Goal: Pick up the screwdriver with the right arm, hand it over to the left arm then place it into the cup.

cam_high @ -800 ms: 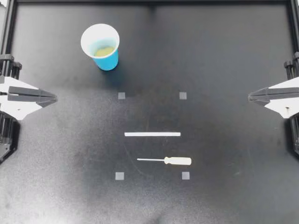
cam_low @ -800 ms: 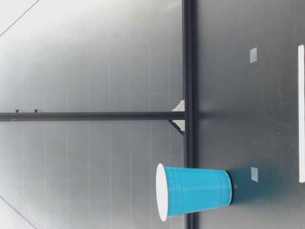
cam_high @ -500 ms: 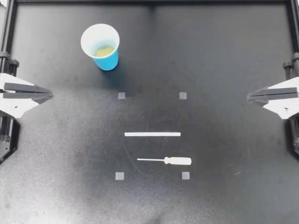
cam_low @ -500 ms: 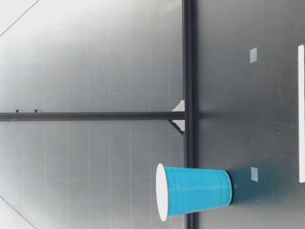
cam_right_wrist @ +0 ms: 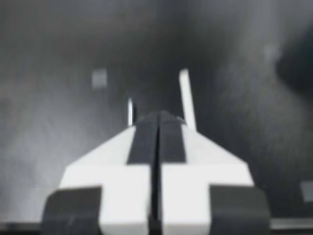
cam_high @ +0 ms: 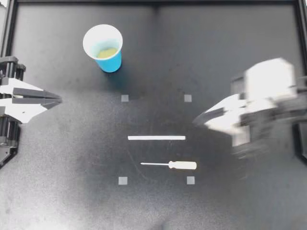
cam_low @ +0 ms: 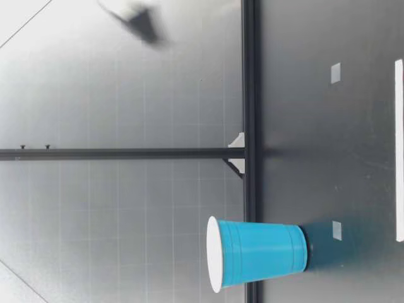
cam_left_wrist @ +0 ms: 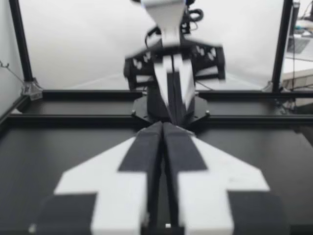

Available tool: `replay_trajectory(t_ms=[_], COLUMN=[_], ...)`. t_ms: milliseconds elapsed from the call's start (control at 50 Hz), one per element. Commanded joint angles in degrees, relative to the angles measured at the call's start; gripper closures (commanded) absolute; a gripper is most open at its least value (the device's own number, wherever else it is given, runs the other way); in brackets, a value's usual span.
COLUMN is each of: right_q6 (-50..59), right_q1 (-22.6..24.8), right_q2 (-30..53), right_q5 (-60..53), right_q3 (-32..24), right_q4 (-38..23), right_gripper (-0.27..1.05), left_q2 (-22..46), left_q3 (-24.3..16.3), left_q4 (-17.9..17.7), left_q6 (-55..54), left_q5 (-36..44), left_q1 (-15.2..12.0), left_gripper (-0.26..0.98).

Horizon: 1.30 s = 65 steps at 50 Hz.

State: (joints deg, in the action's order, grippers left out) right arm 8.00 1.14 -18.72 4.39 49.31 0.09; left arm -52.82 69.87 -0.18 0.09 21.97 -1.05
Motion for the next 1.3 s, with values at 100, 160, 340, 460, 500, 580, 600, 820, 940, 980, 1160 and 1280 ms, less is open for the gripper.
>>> replay_trajectory(t_ms=[100,160,340,460,500,580,600,820,940,980,1160,1280], right_q6=[0.0,0.0,0.0,0.1,0.2,0.4,0.5,0.7,0.7,0.8,0.9,1.0], right_q1=[1.1,1.8,4.2,4.7,4.7,4.8,4.8,6.0,6.5,6.6,6.6,6.6], right_q2=[8.7,11.6,18.5,22.5,23.6,25.5,26.0,30.6,31.6,31.8,32.0,32.5], right_q5=[7.1,8.9,12.9,17.6,19.4,22.9,23.6,27.8,27.8,27.7,26.4,25.2], right_q3=[-8.0,-9.8,-14.3,-17.2,-18.2,-20.1,-20.6,-23.6,-24.0,-24.1,-23.9,-23.9], right_q4=[0.2,0.2,0.2,0.2,0.2,0.2,0.3,0.4,0.4,0.4,0.4,0.4], right_gripper=[0.6,0.51,0.25,0.16,0.16,0.16,0.16,0.17,0.17,0.17,0.17,0.17], left_q2=[0.4,0.4,0.4,0.3,0.3,0.0,-0.1,-0.8,-1.0,-1.1,-1.1,-1.1], left_q3=[-0.7,-0.7,-0.4,0.3,0.5,0.9,1.0,1.3,1.4,1.5,1.4,1.4], left_q4=[0.0,0.0,-0.1,0.0,0.0,0.0,-0.1,0.0,0.0,0.0,0.0,0.0], left_q6=[0.2,0.3,0.3,0.3,0.3,0.2,0.2,0.2,0.2,0.2,0.2,0.2], left_q5=[0.4,0.3,0.2,0.2,0.2,0.2,0.2,0.1,0.1,0.1,0.1,0.2], left_q1=[-0.1,-0.2,-0.1,-0.1,-0.2,-0.1,-0.1,-0.2,-0.1,-0.1,-0.1,-0.1], left_gripper=[0.6,0.6,0.6,0.6,0.6,0.6,0.6,0.6,0.6,0.6,0.6,0.6])
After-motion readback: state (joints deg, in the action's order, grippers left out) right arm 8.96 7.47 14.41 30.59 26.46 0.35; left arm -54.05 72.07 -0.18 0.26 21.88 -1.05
